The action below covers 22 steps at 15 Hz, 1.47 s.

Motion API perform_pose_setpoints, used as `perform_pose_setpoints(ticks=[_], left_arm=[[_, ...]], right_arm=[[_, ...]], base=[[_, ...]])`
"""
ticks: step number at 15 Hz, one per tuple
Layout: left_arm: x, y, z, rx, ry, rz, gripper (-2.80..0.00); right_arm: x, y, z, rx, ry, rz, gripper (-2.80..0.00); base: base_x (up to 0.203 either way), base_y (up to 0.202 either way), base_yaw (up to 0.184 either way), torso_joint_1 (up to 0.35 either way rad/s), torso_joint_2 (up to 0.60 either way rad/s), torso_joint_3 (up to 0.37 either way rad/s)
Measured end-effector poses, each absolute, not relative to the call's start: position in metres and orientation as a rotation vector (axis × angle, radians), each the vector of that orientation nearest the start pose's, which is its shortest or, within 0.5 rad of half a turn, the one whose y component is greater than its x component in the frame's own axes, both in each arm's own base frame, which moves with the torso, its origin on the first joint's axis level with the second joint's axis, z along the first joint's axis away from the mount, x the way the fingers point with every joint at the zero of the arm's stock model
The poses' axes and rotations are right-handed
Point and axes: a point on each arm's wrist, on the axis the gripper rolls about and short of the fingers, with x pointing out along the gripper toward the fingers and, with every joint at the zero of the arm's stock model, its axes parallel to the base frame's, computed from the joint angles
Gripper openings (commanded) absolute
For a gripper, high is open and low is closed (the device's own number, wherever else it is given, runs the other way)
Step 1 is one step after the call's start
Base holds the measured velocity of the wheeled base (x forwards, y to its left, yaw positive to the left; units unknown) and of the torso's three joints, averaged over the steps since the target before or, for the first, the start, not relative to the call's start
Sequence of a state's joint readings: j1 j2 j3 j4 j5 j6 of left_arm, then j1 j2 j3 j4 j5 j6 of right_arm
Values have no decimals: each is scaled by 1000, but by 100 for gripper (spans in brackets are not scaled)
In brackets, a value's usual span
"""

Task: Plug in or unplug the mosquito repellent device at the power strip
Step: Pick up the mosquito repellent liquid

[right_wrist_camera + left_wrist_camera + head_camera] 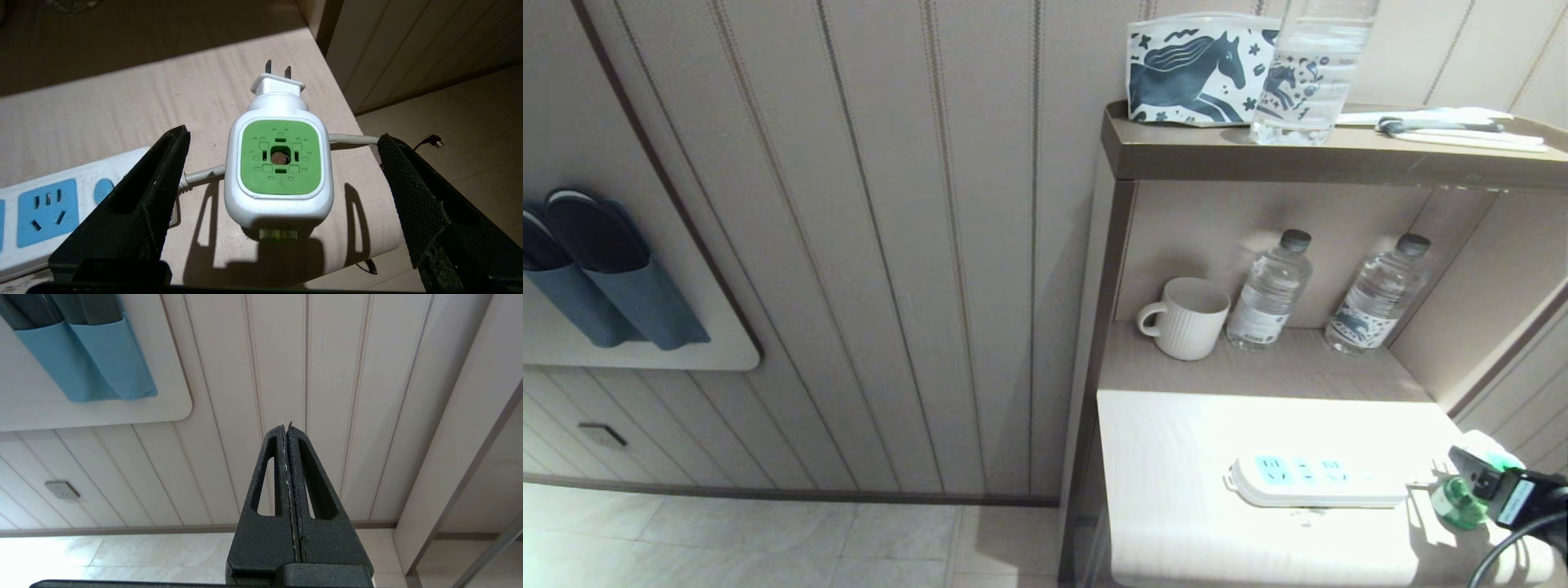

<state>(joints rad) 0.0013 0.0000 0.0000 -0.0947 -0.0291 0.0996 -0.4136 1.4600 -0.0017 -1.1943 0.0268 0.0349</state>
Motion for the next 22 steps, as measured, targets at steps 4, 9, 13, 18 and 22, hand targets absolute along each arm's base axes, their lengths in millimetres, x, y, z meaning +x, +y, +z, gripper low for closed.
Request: perform_pose_setpoints(ticks=[4,9,13,18,22], left_arm=[[-23,-1,85,101,-96,-23,-280],[-23,-1,85,101,-96,-22,-280],[-23,-1,85,101,-96,-22,-280],[-23,-1,85,101,-96,-22,-280],[-23,-1,85,101,-96,-22,-280]], right_arm=[[142,-62,114,66,208,-390,0],[135,-59,124,23,148,-403,0],[131,-58,128,16,125,-413,0],[129,-57,129,13,115,-413,0],[128,-56,131,13,107,-412,0]], base=[[0,0,0,0,0,0],[0,0,0,0,0,0],[0,0,0,0,0,0],[0,0,0,-124,286,160],[0,0,0,-207,488,275]])
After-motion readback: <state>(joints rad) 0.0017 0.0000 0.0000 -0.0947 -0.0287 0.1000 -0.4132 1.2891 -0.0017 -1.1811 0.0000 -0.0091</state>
